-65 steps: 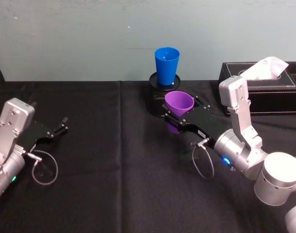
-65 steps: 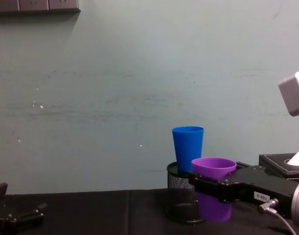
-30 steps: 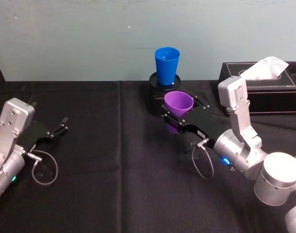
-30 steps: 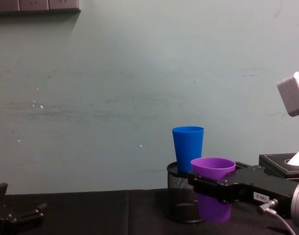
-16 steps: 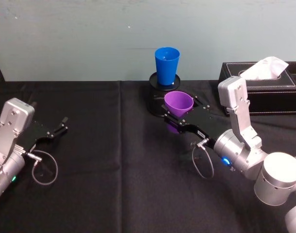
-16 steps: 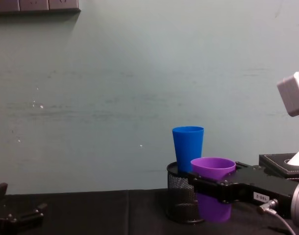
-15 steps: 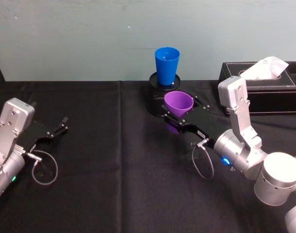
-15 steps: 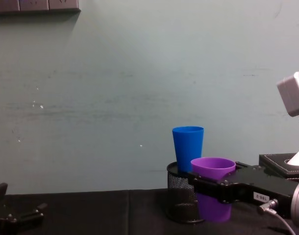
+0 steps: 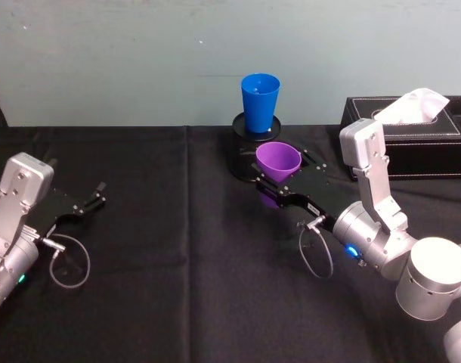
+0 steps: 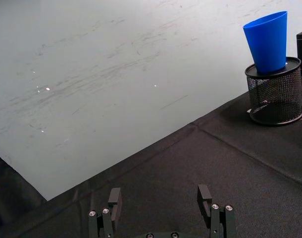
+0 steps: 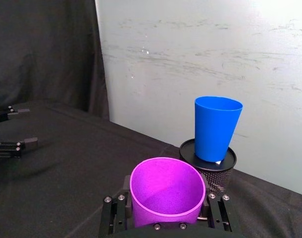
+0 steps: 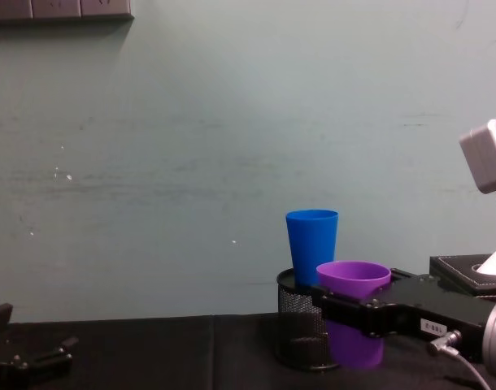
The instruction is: Pick up one cup with a gripper and tap it against the other cup.
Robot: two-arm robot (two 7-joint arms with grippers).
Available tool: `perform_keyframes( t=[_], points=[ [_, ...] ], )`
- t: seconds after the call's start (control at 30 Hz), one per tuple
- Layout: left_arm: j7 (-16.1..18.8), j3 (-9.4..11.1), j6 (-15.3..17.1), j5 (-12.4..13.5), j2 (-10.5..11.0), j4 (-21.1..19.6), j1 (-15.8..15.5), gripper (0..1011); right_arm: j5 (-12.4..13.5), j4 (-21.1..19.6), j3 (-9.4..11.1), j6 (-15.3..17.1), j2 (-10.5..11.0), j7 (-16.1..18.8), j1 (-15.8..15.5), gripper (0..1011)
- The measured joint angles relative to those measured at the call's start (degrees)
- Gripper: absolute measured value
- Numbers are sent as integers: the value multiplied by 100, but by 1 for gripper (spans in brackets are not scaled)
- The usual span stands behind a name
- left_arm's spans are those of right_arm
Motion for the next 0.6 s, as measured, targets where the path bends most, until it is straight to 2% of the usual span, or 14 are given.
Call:
perform_keyframes(
  t=[0.6],
  points=[
    [0,0,0,0,0,0,0,1000,0,-1,0,0,0,0,0,749]
  ],
)
